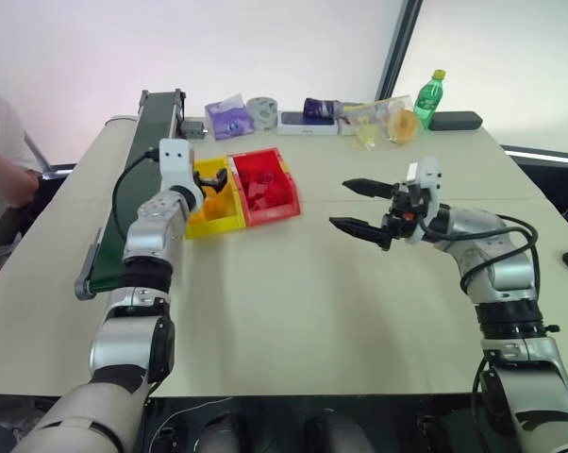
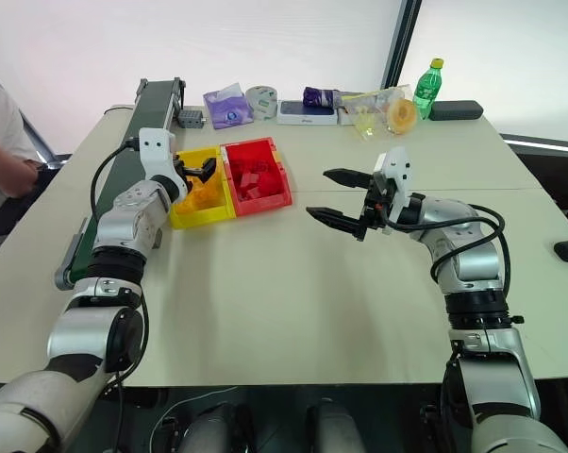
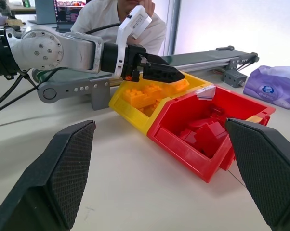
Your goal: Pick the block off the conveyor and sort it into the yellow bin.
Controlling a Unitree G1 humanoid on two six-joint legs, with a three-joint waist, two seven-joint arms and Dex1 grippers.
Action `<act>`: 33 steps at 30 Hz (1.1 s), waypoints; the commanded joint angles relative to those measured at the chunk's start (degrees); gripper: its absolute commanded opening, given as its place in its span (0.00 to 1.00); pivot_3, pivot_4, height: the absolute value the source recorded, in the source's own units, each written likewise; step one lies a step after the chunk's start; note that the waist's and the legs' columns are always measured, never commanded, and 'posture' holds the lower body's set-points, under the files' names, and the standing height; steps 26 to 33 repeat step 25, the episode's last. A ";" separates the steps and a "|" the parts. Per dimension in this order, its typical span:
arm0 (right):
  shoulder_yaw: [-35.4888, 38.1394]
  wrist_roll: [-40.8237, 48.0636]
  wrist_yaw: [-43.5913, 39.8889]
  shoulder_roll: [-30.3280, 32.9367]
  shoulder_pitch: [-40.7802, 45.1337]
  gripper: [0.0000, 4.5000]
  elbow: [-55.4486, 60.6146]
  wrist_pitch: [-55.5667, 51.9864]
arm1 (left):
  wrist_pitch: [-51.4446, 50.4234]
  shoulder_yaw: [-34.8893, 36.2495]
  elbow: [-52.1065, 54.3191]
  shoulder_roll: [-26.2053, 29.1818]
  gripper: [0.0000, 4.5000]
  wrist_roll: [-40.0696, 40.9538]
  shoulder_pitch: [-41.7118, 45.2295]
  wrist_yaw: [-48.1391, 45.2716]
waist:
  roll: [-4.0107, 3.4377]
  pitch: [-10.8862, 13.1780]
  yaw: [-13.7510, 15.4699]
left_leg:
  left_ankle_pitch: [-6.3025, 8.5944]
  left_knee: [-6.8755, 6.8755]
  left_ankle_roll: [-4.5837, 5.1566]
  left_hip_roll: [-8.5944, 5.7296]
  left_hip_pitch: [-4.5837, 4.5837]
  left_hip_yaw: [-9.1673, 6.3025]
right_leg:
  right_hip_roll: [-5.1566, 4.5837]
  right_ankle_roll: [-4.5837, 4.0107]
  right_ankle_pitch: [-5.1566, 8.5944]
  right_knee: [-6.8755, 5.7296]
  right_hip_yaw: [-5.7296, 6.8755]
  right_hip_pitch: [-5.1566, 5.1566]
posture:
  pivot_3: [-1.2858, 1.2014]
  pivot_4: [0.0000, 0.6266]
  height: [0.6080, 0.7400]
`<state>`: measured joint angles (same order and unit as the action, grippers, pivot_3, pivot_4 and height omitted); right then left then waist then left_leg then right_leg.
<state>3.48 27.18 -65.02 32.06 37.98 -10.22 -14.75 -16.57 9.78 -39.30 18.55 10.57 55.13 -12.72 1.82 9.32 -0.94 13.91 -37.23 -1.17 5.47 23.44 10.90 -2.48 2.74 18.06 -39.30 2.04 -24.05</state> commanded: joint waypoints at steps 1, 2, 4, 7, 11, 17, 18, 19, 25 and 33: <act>1.32 0.51 0.23 0.64 -0.02 1.00 2.45 0.57 | 0.20 1.13 6.23 2.02 0.99 0.57 0.88 -0.76 | 0.00 0.00 0.02 | 0.00 0.00 0.00 0.00 0.00 0.00 | 0.00 0.00 0.00 0.00 0.00 0.00 | 0.52 0.24 1.00; 1.32 0.52 0.24 0.64 0.00 1.00 2.42 0.58 | -0.60 1.66 8.38 2.45 0.99 1.34 0.35 -1.13 | 0.01 0.01 0.00 | 0.00 0.00 0.00 0.00 0.00 0.00 | 0.00 0.00 0.00 0.00 0.00 0.00 | 0.52 0.24 1.00; 1.28 0.52 0.18 0.66 0.00 1.00 2.37 0.67 | -3.41 2.53 15.08 3.99 0.99 2.83 -2.03 -2.35 | 0.01 0.01 -0.04 | 0.00 0.00 0.00 0.01 0.02 0.00 | 0.00 0.00 0.00 0.00 0.00 -0.01 | 0.52 0.24 1.00; 1.13 0.35 -0.18 0.75 0.08 1.00 1.82 1.03 | -9.86 5.50 29.00 7.82 0.99 7.25 -9.73 -5.40 | 0.00 0.01 -0.49 | 0.00 0.03 0.00 0.04 0.02 0.02 | 0.00 0.00 0.00 -0.01 -0.05 -0.04 | 0.52 0.24 1.00; 0.87 0.30 -1.00 0.93 0.52 1.00 0.98 1.24 | -17.96 12.91 43.58 12.52 0.99 15.89 -20.90 -8.99 | -0.01 0.00 -1.10 | -0.03 0.06 -0.05 0.20 0.01 0.01 | -0.03 -0.01 0.01 -0.06 -0.09 -0.08 | 0.52 0.24 1.00; 1.17 0.20 -2.81 2.23 1.19 1.00 -0.67 1.41 | -23.74 21.95 55.70 20.76 0.99 23.81 -36.38 -16.27 | -0.01 0.01 -1.02 | -0.03 0.00 -0.05 0.19 0.02 -0.05 | -0.09 -0.01 0.00 -0.08 -0.08 -0.02 | 0.52 0.24 1.00; 1.18 0.14 -3.02 2.40 1.29 1.00 -0.89 1.45 | -24.28 23.51 56.55 21.58 0.99 25.22 -38.29 -17.40 | -0.01 0.01 -0.91 | -0.02 0.00 -0.05 0.18 0.01 -0.07 | -0.10 -0.01 0.01 -0.08 -0.08 0.00 | 0.52 0.24 1.00; 1.13 0.01 -3.24 2.61 1.35 1.00 -1.07 1.58 | -24.16 25.38 57.33 22.13 0.99 26.59 -40.40 -18.82 | -0.01 0.01 -0.84 | -0.02 0.00 -0.04 0.17 0.01 -0.07 | -0.11 -0.01 0.01 -0.07 -0.08 0.00 | 0.52 0.24 1.00; 0.69 -0.32 -3.71 2.85 1.90 1.00 -1.95 2.01 | -19.56 31.76 57.82 23.37 0.99 27.38 -52.36 -24.87 | -0.01 0.00 -1.25 | -0.02 0.06 -0.05 0.19 -0.01 -0.07 | -0.13 -0.03 0.02 -0.05 -0.08 -0.01 | 0.52 0.24 1.00; 0.69 -0.32 -3.71 2.85 1.90 1.00 -1.95 2.01 | -19.56 31.76 57.82 23.37 0.99 27.38 -52.36 -24.87 | -0.01 0.00 -1.25 | -0.02 0.06 -0.05 0.19 -0.01 -0.07 | -0.13 -0.03 0.02 -0.05 -0.08 -0.01 | 0.52 0.24 1.00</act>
